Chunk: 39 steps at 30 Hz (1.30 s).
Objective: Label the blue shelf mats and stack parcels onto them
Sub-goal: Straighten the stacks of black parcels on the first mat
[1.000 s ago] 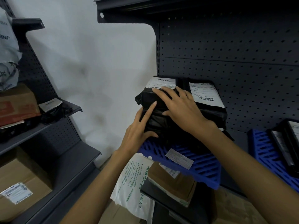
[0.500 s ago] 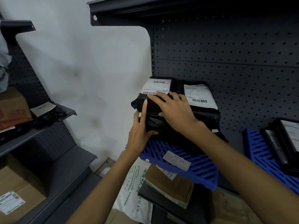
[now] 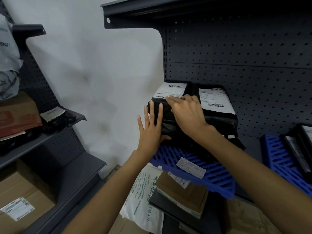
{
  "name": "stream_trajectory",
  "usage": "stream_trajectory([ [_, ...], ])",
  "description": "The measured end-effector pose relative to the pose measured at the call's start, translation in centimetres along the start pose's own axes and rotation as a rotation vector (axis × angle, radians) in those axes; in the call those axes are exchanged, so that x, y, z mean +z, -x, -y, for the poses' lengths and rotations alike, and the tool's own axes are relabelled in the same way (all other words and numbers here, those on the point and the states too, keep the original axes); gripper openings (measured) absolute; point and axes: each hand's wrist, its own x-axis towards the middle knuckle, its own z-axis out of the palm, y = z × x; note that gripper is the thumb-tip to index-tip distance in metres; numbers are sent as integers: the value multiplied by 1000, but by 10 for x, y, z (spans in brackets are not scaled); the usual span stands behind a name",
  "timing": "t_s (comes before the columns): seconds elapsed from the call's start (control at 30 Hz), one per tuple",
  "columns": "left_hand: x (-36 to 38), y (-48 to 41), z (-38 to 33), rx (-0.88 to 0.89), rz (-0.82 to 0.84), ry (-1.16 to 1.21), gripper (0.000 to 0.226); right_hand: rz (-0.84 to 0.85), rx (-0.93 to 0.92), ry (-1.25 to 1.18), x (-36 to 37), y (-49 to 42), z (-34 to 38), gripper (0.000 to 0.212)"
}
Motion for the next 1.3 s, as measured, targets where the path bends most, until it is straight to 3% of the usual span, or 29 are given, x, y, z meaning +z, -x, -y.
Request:
stream_trajectory([
  [0.1,-9,8,1,20,-27,-8,123,-12,-20,-97,-8,2,-6,44],
  [0.23,-33,7,-9,142,-165,74,92,-39,-34,-310,-20,20,-32,45],
  [0.43,-70,-29,-64,433,-215,175,50,-120,161,-481,-25,67,-97,46],
  [0.63,-58,-19,-95,556,-113,138,52,25,369,-715,-12,112,-131,64],
  [0.77,-60,-5,-97,420,-9,368,50,26,476,-832,-11,113,-136,73],
  [0.97,-61,5,-93,198,146,788,57,-11,375,-877,-14,119,-115,56],
  [1.1,-57,11,-94,234,220,686,81,38,367,-876,-5,127,-108,51],
  [1.3,-48,12,-113,203,119,595,86,-18,497,-1031,4,128,-113,56],
])
